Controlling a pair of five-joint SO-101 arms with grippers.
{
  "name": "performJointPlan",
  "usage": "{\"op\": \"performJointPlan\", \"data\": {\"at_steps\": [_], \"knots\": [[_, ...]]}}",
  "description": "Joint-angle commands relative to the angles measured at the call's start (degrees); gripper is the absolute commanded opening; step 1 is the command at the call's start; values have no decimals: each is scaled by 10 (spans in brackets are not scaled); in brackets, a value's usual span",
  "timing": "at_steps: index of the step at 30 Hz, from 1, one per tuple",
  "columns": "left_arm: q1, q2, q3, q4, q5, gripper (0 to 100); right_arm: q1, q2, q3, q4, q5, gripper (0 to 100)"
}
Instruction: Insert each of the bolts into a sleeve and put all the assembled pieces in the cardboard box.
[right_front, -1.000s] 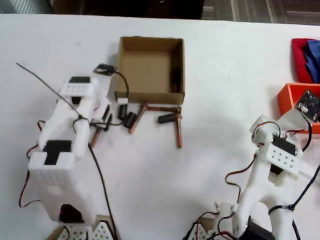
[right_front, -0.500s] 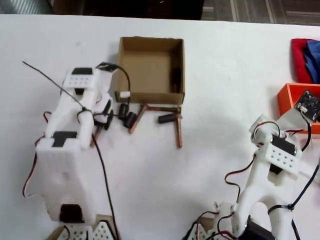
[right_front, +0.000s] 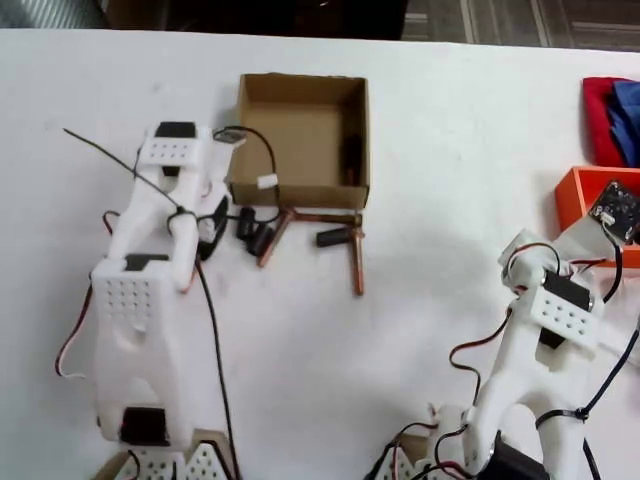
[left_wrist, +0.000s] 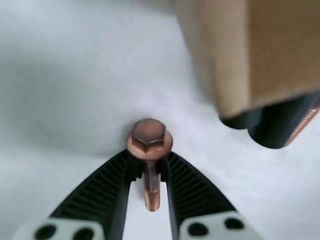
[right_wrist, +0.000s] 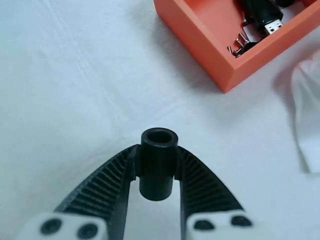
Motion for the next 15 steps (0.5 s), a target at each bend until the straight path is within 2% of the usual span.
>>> {"op": "performJointPlan", "data": {"at_steps": [1,6,13,15], "knots": [[23,-13,-30,-38,2,24,4,-4,-31,5,-5,23],[32,-15,-55,-47,2,24,4,-4,-31,5,-5,23],[24,-26,-168,69,5,24,-11,-73,-24,49,-4,23],[17,-64,-187,69,28,24,-32,-103,-4,51,-4,23]]}}
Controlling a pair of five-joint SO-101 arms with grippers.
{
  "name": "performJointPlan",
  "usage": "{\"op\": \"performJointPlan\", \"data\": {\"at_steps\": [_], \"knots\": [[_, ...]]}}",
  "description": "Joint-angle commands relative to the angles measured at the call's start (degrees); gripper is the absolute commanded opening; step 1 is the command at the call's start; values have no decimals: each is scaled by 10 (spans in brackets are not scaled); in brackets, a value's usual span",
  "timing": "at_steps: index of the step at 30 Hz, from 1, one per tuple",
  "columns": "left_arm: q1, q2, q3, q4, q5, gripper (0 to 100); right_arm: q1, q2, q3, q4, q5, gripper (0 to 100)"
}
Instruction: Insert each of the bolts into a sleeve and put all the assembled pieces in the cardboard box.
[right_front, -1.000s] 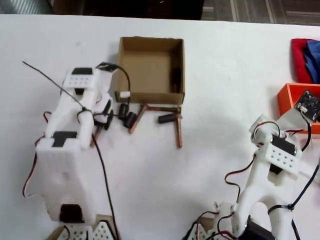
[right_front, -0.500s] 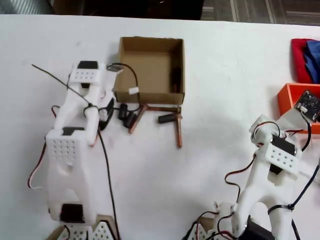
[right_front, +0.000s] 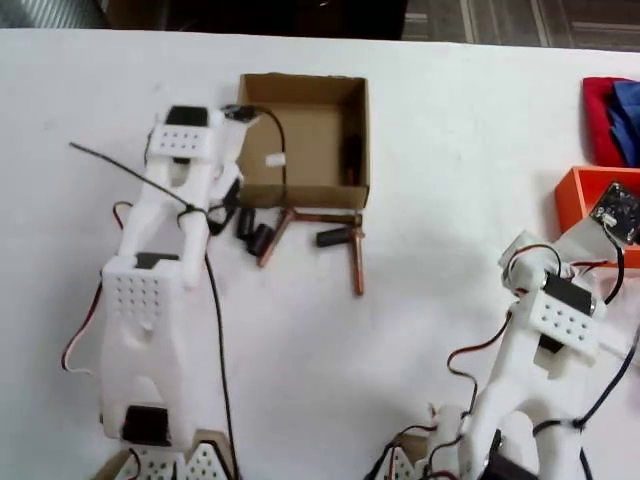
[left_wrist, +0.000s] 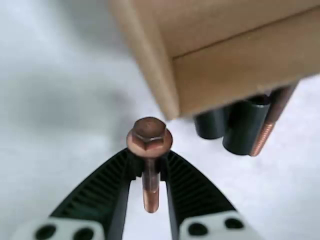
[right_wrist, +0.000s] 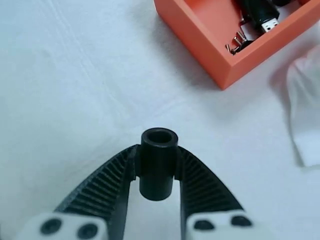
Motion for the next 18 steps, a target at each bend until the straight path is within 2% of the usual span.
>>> {"op": "performJointPlan", "data": {"at_steps": [1,8,14,18], "knots": [[-6,-92,-52,21,30,24,-39,-64,10,4,-4,23],[-8,-312,19,20,39,24,-114,-124,53,-17,-4,24],[-8,-525,238,10,39,24,-158,-207,57,-13,-4,23],[-9,-684,394,-50,38,24,-160,-279,57,-18,-4,22]]}}
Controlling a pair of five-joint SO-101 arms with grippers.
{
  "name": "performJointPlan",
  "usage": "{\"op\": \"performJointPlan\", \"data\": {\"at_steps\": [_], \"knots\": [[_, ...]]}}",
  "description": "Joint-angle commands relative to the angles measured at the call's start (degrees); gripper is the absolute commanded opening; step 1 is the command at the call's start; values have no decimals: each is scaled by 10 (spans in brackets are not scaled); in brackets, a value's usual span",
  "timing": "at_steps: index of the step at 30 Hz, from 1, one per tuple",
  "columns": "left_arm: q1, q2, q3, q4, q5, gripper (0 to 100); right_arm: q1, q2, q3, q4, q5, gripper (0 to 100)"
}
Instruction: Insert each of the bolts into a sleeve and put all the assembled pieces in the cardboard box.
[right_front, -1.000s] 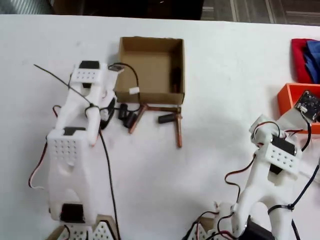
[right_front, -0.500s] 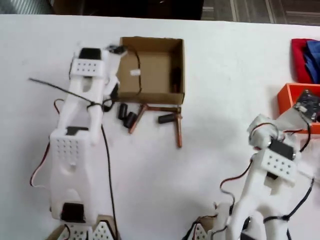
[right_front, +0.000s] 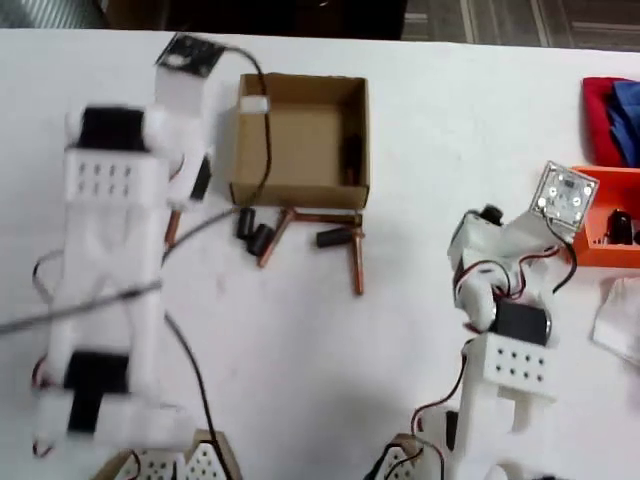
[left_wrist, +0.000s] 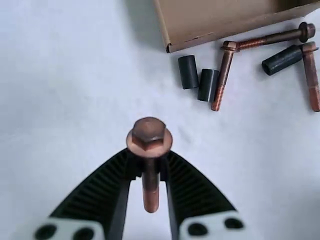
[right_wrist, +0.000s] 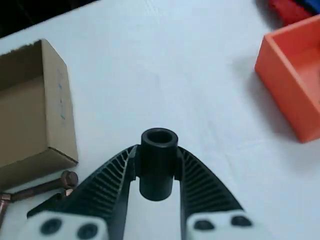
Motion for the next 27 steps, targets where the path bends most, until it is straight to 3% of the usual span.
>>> {"op": "performJointPlan", "data": {"at_steps": [1,9,14,18,21,23,27], "knots": [[-8,-177,135,-64,2,24,-7,-76,-4,-15,-4,22],[-8,-503,500,-334,2,25,-24,-224,75,-15,-9,22],[-4,-709,672,-472,16,25,-107,-365,140,-15,-6,22],[-8,-852,792,-546,151,25,-190,-479,192,-19,-5,22],[-7,-938,861,-602,271,26,-212,-462,222,-72,-4,22],[-8,-960,876,-622,285,26,-216,-451,248,-138,-4,22],[-8,-936,874,-624,242,26,-235,-452,301,-264,-5,22]]}}
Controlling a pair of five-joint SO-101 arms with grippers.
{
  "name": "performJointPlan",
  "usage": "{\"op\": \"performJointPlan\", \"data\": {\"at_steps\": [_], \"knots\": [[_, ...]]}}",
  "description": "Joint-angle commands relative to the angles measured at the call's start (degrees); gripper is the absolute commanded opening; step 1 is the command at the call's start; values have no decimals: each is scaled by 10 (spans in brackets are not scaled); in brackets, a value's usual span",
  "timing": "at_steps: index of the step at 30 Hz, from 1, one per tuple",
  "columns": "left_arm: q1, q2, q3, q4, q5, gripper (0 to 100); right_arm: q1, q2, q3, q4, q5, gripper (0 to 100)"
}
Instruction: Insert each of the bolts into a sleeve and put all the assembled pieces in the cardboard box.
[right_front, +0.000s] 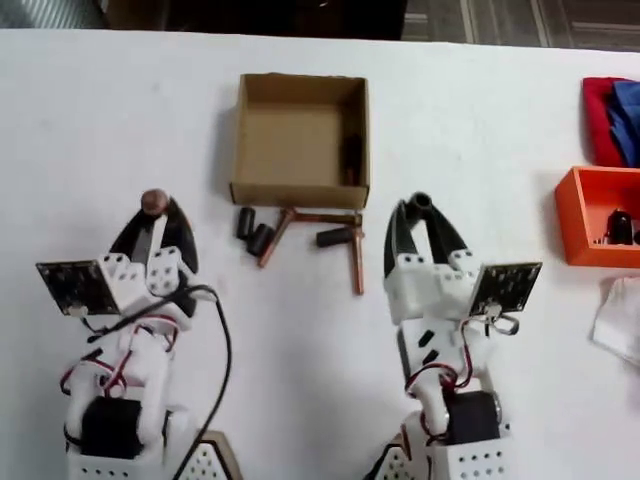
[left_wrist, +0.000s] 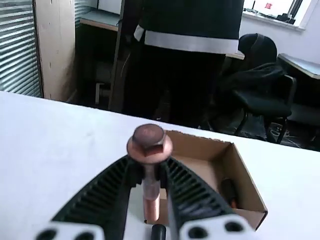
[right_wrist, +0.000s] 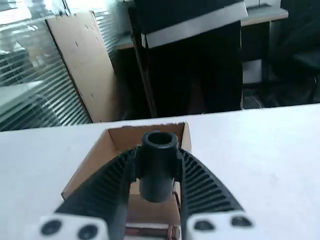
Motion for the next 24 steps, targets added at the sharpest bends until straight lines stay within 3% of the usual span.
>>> {"op": "performJointPlan", "data": {"at_steps": [1,11,16,19,24], "knots": [[-4,-1,0,-22,-16,26,-29,0,25,-109,0,22],[4,90,-30,-128,3,26,-102,-21,78,-168,0,22],[62,231,-131,-187,34,26,-120,-19,88,-163,0,22],[105,324,-258,-182,76,26,-120,-17,87,-142,15,22],[206,465,-453,-82,105,27,-119,-20,87,-96,160,22]]}}
